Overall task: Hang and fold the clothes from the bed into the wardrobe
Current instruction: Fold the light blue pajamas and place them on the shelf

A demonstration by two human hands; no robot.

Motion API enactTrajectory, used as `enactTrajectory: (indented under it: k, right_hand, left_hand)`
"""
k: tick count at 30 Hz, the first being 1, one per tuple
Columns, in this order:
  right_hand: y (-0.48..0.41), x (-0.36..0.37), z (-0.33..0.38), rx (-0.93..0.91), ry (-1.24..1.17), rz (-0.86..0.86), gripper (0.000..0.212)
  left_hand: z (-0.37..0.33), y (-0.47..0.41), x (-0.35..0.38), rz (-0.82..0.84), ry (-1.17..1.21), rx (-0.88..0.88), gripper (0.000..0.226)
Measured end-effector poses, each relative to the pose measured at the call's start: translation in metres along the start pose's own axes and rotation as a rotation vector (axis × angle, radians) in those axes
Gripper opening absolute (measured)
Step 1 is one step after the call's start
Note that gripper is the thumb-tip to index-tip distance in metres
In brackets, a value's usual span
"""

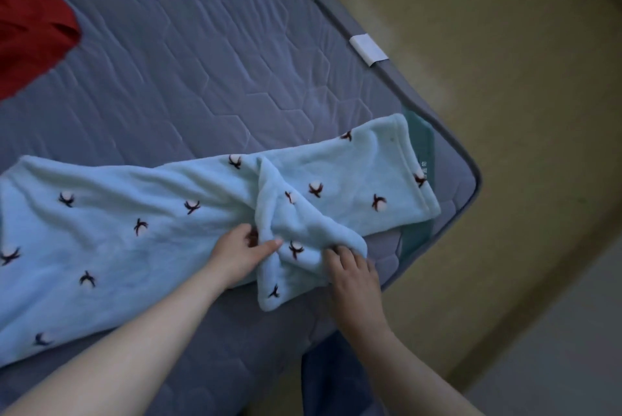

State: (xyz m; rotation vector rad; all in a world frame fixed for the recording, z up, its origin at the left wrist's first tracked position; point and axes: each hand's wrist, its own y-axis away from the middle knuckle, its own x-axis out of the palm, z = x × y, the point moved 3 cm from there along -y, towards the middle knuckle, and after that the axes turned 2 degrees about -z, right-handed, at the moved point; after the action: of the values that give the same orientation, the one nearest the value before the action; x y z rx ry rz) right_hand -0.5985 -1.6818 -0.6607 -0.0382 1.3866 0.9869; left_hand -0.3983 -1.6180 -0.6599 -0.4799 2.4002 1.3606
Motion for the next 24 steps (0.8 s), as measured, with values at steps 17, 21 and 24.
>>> enactTrajectory:
  k: [17, 21, 24]
  right_hand:
    - [-0.058, -0.110, -0.124, 0.466, -1.001, -0.194, 0.047]
    - [-0.069, -0.106, -0.115, 0.343, -0.638, -0.126, 0.066]
    - [-0.081, -0.104, -0.103, 0.286, -0.395, -0.183, 0.050]
  left_hand:
    - [-0.202, -0.060, 0.057, 0.203, 0.660, 0.035, 0.037]
    - [-0.198, -0.074, 0.073, 0.125, 0.534, 0.121, 0.030]
    - [-0.191, -0.079, 0.072, 0.025, 0.469, 0.211, 0.022]
